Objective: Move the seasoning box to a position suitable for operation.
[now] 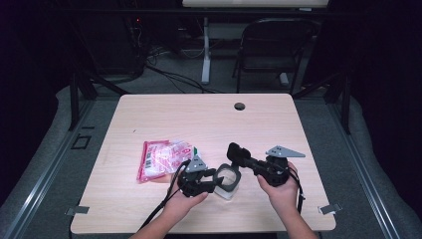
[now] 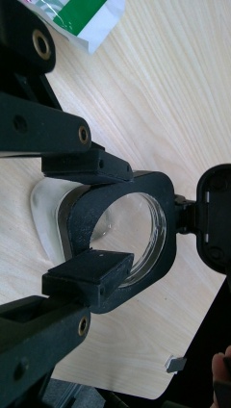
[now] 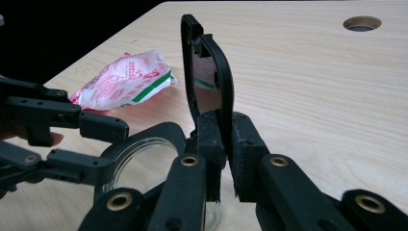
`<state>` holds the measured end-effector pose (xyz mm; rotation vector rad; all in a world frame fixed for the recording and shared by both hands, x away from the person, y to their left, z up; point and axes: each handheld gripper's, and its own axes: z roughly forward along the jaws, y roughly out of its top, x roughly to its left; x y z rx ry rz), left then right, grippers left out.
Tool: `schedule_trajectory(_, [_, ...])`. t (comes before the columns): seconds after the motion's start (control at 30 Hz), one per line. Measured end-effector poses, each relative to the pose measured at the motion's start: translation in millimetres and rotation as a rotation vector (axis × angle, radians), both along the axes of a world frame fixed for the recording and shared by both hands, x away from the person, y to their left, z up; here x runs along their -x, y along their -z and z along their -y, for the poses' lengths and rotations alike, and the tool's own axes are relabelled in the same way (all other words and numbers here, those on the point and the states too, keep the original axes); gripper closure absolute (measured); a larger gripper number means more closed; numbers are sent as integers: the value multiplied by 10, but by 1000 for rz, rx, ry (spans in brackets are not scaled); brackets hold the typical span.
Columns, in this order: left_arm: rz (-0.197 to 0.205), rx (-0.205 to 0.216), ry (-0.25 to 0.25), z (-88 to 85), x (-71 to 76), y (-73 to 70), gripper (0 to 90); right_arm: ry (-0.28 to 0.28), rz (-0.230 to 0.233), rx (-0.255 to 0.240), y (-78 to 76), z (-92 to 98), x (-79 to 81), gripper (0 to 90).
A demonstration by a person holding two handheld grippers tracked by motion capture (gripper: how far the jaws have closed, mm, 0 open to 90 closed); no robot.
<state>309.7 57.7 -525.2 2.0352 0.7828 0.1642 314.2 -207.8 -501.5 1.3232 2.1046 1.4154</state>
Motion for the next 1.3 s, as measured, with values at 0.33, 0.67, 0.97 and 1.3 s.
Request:
schedule_trajectory(0.33, [73, 49, -35, -255, -9, -165, 504, -1, 21, 32, -32, -22, 111, 695])
schedule_trajectory(0.67, [88, 9, -198, -1047, -36, -92, 493, 18, 44, 40, -15, 133, 309, 618])
schedule_trajectory(0.97, [66, -40, -294, -1432, -38, 141, 460, 30, 57, 39, 128, 204, 372, 565])
schedule_trajectory(1.3, [124, -192, -276, -1304, -44, 239, 403, 46, 35, 9, 233, 256, 336, 560])
